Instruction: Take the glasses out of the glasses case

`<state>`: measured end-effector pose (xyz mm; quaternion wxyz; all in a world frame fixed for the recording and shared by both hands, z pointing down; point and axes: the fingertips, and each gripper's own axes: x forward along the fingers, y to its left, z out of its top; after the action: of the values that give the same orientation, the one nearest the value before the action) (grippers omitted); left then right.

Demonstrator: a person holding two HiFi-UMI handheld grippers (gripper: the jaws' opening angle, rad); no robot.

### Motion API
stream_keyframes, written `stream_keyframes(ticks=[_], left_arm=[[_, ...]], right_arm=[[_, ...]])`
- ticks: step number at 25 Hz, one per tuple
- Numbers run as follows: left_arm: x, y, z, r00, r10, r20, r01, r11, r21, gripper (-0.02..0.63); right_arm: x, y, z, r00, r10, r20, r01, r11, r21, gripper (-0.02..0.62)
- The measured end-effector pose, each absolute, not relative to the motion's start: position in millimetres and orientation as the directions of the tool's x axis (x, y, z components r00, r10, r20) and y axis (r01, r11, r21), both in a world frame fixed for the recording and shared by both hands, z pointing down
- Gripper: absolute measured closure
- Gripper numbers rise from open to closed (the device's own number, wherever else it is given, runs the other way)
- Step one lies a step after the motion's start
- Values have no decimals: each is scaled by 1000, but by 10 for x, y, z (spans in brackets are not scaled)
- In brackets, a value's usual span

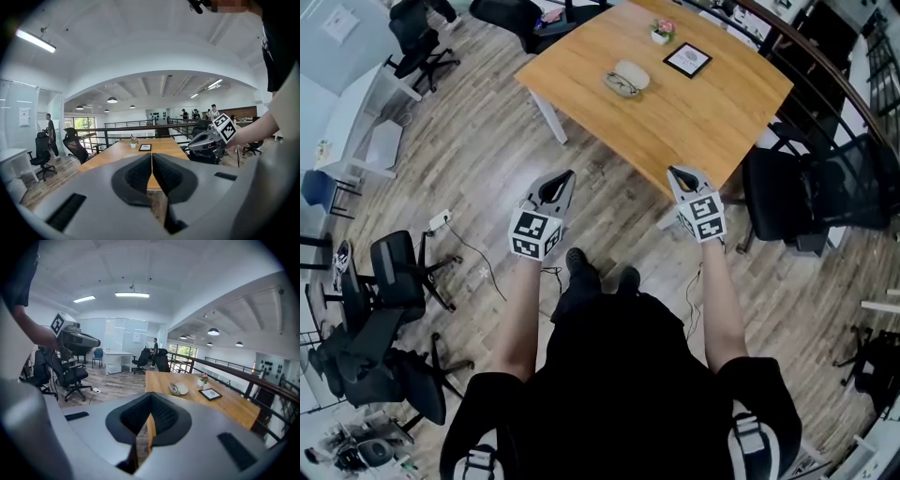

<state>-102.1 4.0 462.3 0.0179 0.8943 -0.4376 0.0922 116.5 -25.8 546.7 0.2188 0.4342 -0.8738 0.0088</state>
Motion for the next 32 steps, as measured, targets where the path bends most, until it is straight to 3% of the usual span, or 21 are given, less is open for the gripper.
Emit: stream_keyframes(ticks=[29,32], left_arm=[[-1019,89,4622,598,-787,149,-792,-609,-41,580],[-1005,66,4647,608,-780,151,-785,-619,-36,580]], right_arm=[[1143,-202,5506,-546,-740,393,-748,642,169,586],[1138,-205,5509,-545,-741,392,-750,640,169,563]])
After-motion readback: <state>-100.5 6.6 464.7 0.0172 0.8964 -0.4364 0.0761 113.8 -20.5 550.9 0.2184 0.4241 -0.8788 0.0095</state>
